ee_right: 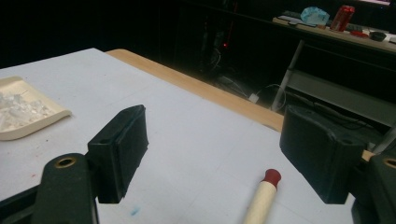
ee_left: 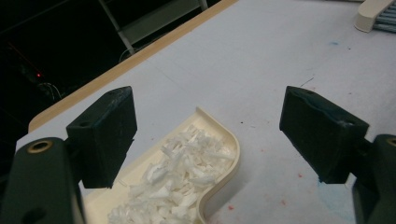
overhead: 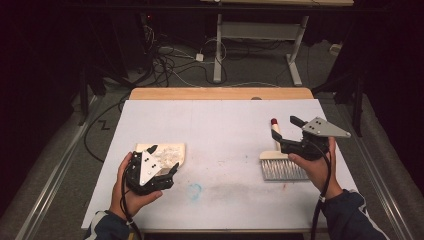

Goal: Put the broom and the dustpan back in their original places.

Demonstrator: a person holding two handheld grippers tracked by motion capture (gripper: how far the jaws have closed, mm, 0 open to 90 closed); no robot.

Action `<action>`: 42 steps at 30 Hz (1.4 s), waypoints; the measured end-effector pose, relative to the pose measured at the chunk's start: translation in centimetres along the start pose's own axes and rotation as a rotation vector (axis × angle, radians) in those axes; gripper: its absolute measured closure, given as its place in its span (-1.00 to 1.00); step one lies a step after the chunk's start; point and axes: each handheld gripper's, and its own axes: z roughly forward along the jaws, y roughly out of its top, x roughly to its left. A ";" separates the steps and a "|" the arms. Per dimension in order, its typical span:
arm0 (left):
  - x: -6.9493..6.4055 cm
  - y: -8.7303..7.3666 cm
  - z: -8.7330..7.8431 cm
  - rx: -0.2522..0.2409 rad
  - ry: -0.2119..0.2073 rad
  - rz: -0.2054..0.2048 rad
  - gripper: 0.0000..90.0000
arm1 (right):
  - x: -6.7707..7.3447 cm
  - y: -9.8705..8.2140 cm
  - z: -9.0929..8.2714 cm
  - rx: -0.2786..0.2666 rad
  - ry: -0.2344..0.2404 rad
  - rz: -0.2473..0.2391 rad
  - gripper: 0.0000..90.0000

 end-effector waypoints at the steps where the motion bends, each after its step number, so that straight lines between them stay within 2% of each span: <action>1: -0.1 -0.1 0.0 -0.004 0.003 0.009 -0.61 | 0.1 -0.1 0.0 0.002 0.004 -0.005 -0.46; 5: -0.2 -0.4 -0.1 -0.031 0.007 0.020 -0.61 | 0.9 -0.3 -0.1 0.019 0.019 -0.037 -0.57; 6: -0.2 -0.4 -0.1 -0.019 -0.008 0.022 -0.61 | 1.1 -0.4 -0.2 0.012 0.016 -0.041 -0.57; 8: -0.5 -0.5 0.0 -0.014 0.008 0.028 -0.61 | 1.4 -0.5 -0.5 0.007 0.027 -0.050 -0.58; 10: -0.8 -0.5 0.1 -0.005 -0.002 0.040 -0.61 | 1.7 -0.6 -0.7 0.002 0.025 -0.052 -0.59; 15: -1.5 -0.7 0.4 0.014 0.005 0.080 -0.65 | 2.3 -1.1 -1.2 0.001 0.033 -0.065 -0.60; 16: -1.7 -0.8 0.4 0.018 0.003 0.073 -0.65 | 2.4 -1.2 -1.3 0.005 0.034 -0.071 -0.60; 21: -2.0 -1.0 0.4 0.004 0.005 0.090 -0.65 | 3.2 -1.7 -1.7 0.001 0.036 -0.090 -0.60; 25: -2.4 -1.4 0.5 0.017 -0.003 0.095 -0.65 | 3.6 -2.3 -1.9 -0.006 0.025 -0.107 -0.58; 33: -2.7 -2.0 0.4 0.009 0.006 0.118 -0.65 | 4.3 -3.0 -2.6 -0.010 0.022 -0.129 -0.57; 34: -2.8 -2.1 0.4 0.010 0.002 0.111 -0.65 | 4.3 -3.1 -2.7 -0.008 0.025 -0.131 -0.57; 42: -3.0 -2.5 0.3 0.007 -0.006 0.130 -0.65 | 4.7 -3.9 -3.6 -0.002 0.037 -0.142 -0.57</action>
